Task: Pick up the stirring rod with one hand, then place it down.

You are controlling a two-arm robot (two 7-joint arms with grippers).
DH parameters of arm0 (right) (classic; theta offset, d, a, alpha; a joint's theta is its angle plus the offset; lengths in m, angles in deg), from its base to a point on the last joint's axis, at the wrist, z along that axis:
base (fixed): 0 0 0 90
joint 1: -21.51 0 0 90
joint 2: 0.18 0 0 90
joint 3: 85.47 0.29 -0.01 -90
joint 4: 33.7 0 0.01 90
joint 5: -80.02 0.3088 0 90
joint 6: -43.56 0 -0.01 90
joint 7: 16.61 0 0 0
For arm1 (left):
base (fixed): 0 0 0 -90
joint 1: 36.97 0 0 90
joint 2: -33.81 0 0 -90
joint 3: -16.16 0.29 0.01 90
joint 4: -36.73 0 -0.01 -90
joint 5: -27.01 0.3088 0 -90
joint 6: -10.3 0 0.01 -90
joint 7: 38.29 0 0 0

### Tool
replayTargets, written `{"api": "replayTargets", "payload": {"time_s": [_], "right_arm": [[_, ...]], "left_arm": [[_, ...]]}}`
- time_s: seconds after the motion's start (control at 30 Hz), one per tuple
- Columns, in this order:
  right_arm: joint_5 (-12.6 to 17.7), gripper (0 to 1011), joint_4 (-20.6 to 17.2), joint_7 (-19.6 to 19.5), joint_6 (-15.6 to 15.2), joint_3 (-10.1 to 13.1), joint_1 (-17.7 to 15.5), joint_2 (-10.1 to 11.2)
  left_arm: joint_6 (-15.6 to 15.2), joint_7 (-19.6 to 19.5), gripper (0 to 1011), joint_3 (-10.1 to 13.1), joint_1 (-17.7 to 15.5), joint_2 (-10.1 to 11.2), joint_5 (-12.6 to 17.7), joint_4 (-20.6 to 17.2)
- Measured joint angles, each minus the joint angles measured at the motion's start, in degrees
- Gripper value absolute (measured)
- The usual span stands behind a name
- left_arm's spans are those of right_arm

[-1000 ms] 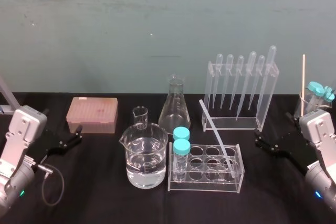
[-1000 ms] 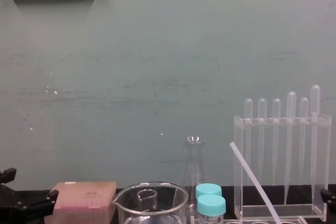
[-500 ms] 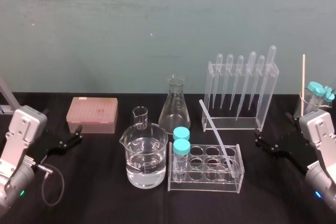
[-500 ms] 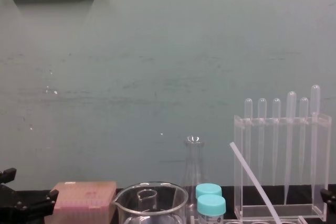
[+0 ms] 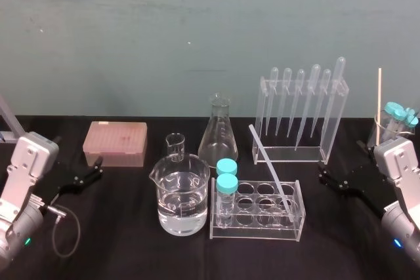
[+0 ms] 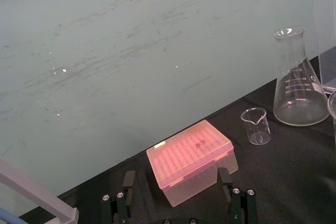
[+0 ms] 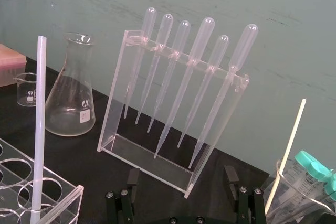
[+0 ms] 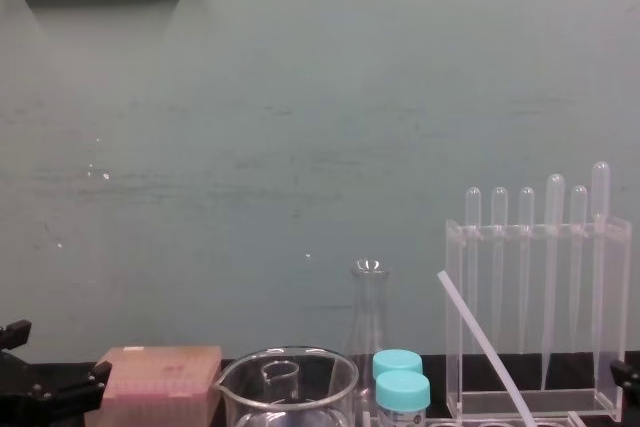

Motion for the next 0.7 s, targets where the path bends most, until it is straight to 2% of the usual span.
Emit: {"api": "replayTargets", "payload": {"time_s": [0.7], "right_arm": [[0.00,1003,0.00,0.00,0.00,0.00,0.00,0.00]], "left_arm": [[0.00,0.00,1000,0.00,0.00,0.00,0.00,0.00]]}}
